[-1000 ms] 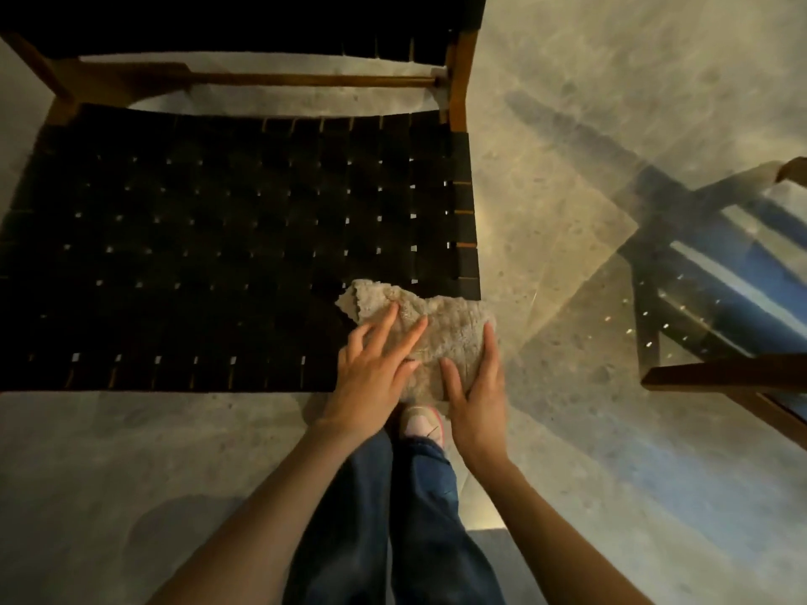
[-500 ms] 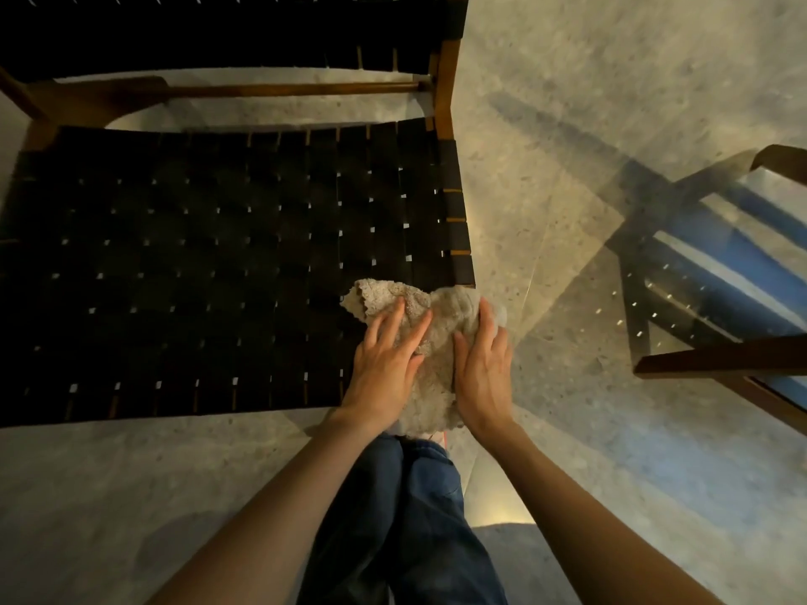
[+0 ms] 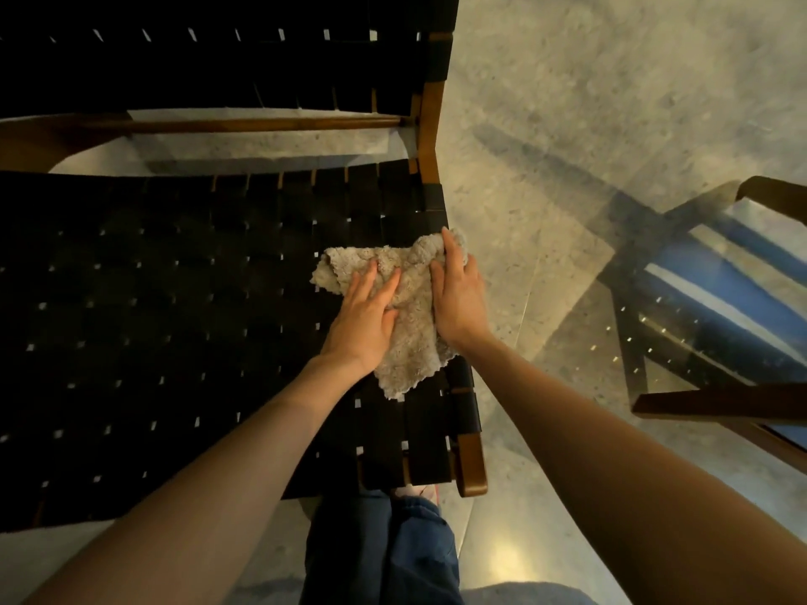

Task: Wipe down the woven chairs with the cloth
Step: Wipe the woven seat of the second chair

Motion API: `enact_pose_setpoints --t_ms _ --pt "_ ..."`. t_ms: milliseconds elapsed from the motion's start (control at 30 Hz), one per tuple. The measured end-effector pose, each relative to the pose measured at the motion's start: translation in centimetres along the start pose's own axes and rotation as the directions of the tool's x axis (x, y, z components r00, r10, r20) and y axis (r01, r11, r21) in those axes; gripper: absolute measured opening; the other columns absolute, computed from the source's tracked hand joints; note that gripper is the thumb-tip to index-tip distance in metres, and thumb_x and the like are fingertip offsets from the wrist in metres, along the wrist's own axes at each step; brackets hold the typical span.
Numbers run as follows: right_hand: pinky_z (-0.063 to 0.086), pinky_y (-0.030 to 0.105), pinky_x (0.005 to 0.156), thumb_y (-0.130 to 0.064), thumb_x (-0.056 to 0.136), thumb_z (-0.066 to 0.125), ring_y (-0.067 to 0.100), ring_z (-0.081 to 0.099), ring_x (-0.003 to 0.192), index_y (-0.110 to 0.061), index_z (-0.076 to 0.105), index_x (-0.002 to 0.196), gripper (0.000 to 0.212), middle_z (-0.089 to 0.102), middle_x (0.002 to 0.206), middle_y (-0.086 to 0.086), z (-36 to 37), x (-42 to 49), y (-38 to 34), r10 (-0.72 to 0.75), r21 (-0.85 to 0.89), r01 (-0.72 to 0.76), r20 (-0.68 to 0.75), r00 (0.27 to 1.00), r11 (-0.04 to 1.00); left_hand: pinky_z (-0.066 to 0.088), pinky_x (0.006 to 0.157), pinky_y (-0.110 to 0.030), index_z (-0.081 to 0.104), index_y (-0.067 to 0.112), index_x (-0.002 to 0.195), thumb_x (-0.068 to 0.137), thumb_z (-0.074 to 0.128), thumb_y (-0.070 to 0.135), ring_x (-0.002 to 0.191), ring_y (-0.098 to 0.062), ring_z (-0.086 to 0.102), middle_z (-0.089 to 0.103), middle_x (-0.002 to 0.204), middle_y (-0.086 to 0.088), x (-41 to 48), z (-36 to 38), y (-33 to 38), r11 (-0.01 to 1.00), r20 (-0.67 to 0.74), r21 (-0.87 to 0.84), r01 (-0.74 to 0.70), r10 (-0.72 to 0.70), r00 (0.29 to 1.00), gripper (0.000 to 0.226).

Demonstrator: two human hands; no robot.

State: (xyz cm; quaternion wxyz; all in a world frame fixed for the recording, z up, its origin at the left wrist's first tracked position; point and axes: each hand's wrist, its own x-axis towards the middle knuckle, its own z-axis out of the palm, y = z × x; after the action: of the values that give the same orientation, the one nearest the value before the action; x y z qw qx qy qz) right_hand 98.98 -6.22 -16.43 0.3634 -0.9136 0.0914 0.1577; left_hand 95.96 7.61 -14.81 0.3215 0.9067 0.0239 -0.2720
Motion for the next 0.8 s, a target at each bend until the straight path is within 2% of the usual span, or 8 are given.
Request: enact_pose_setpoints --t_ms 100,167,300,433,567,667,733,800 --pt "0.023 0.025 0.089 -0.030 0.105 0.024 0.022 0.037 0.098 -0.029 0.018 0.151 0.047 0.039 0.136 0.015 0.0 -0.6 0.3 -0.021 -0.071 0.021 -0.001 1.000 0.997 0.023 0.112 -0.033 0.036 0.024 0.145 0.094 0.055 0.017 0.141 -0.023 0.016 0.025 0.152 -0.003 -0.4 -0.1 0.0 1.000 -0.120 -0.019 -0.021 0.018 0.993 0.054" --pt "0.024 0.026 0.088 -0.031 0.105 0.023 0.024 0.035 0.101 -0.033 0.017 0.151 0.046 0.035 0.138 0.015 -0.2 -1.5 0.6 0.000 -0.071 0.002 0.035 0.999 0.998 0.024 0.105 -0.024 0.044 0.022 0.140 0.092 0.059 0.015 0.134 -0.022 0.025 0.035 0.141 -0.003 -1.0 0.1 -0.1 0.999 -0.151 -0.051 -0.011 0.003 0.989 0.051" --pt "0.031 0.030 0.088 -0.033 0.104 0.027 0.022 0.033 0.104 -0.038 0.017 0.150 0.048 0.033 0.138 0.013 -1.1 -4.8 1.1 -0.001 -0.082 0.007 0.077 0.997 0.997 0.026 0.100 -0.021 0.050 0.021 0.136 0.089 0.063 0.017 0.127 -0.021 0.033 0.042 0.130 -0.002 -3.4 1.3 0.2 0.998 -0.139 -0.069 0.007 -0.016 0.990 0.049" --pt "0.038 0.040 0.097 -0.023 0.098 0.047 0.032 0.041 0.112 -0.031 0.009 0.152 0.067 0.031 0.137 0.014 -2.4 -8.9 1.9 -0.025 -0.197 0.057 0.160 0.987 0.979 0.032 0.102 -0.024 0.054 0.018 0.132 0.088 0.064 0.015 0.121 -0.018 0.041 0.046 0.126 -0.003 -7.1 2.4 1.1 0.995 -0.118 -0.098 0.003 -0.015 0.993 0.045" --pt "0.039 0.043 0.104 -0.025 0.098 0.046 0.032 0.041 0.120 -0.033 0.005 0.152 0.068 0.029 0.139 0.013 -4.0 -12.8 2.4 0.037 -0.247 0.035 0.283 0.958 0.968 0.033 0.094 -0.018 0.056 0.018 0.126 0.089 0.062 0.013 0.116 -0.015 0.047 0.051 0.123 -0.002 -11.3 3.0 2.6 0.993 -0.039 -0.114 0.017 -0.022 0.999 0.038" --pt "0.040 0.038 0.101 -0.027 0.101 0.039 0.029 0.045 0.114 -0.033 0.023 0.149 0.051 0.037 0.132 0.011 -6.5 -15.0 2.0 0.050 -0.233 0.035 0.349 0.936 0.972 0.034 0.085 -0.015 0.061 0.019 0.121 0.091 0.059 0.013 0.109 -0.014 0.052 0.052 0.118 -0.001 -14.1 2.2 4.0 0.993 0.012 -0.108 0.048 -0.047 0.999 0.030" --pt "0.041 0.033 0.097 -0.025 0.102 0.039 0.026 0.047 0.108 -0.030 0.036 0.145 0.044 0.044 0.122 0.008 -8.8 -15.9 0.8 0.009 -0.182 0.049 0.307 0.952 0.982 0.034 0.082 -0.015 0.063 0.017 0.117 0.091 0.057 0.012 0.106 -0.015 0.052 0.053 0.114 -0.003 -15.7 0.6 5.6 0.991 -0.028 -0.132 0.030 -0.034 0.999 0.027" --pt "0.042 0.028 0.088 -0.023 0.101 0.041 0.021 0.048 0.099 -0.030 0.036 0.145 0.045 0.045 0.108 0.003 -11.3 -16.6 -1.0 -0.014 -0.131 0.047 0.239 0.971 0.990 0.034 0.077 -0.009 0.063 0.016 0.115 0.090 0.059 0.012 0.102 -0.013 0.051 0.051 0.109 0.000 -17.0 -1.6 7.6 0.987 -0.100 -0.159 -0.019 0.003 0.995 0.025"
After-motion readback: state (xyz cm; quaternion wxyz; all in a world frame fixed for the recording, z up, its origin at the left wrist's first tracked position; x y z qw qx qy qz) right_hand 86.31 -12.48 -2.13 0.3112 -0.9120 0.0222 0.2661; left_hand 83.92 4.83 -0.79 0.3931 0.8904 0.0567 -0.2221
